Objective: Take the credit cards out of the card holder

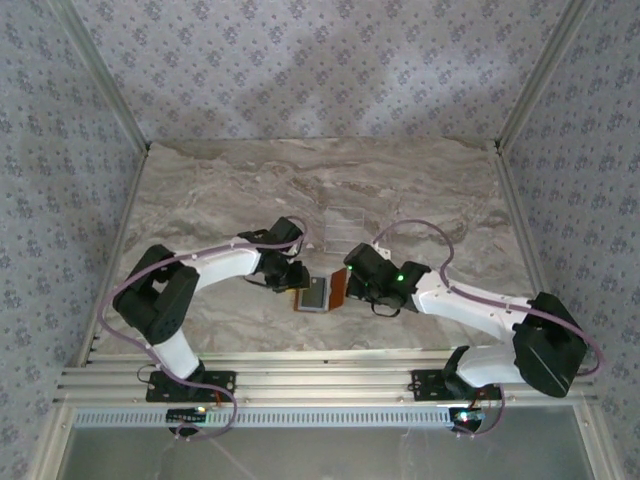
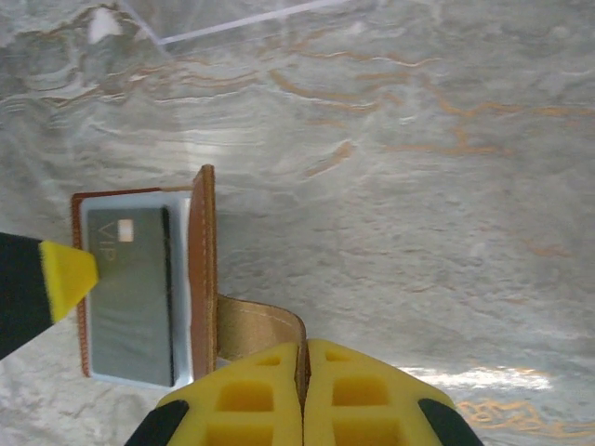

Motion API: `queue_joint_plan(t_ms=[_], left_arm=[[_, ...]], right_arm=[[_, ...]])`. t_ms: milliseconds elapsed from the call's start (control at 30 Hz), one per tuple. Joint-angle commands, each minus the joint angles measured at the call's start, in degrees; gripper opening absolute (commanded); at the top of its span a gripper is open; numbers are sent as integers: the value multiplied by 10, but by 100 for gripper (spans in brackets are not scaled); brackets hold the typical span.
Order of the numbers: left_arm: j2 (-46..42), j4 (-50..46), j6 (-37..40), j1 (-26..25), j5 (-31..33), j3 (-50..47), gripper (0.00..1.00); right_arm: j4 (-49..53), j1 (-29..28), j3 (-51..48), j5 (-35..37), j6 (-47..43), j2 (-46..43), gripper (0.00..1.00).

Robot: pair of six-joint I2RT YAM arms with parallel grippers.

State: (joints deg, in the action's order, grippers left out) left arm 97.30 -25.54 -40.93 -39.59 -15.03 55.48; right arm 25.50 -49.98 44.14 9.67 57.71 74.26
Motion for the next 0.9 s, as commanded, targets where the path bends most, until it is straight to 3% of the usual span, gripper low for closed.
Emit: queue_joint_plan(t_ms=[0,433,633,867], left_arm=[[17,-16,11,-11,-9,16,34],[43,0,-8,-26,-10,10,30],[33,4,-19,-26,-2,4,30],[3,11,-30,-25,0,0,29]], right_arm=[[19,17,-22,7,-14,-11,4],[-20,76,-52,1,-81,59,9],[-4,79,-36,4,-99,75,18],[45,76,-14,6,-95,30,34]])
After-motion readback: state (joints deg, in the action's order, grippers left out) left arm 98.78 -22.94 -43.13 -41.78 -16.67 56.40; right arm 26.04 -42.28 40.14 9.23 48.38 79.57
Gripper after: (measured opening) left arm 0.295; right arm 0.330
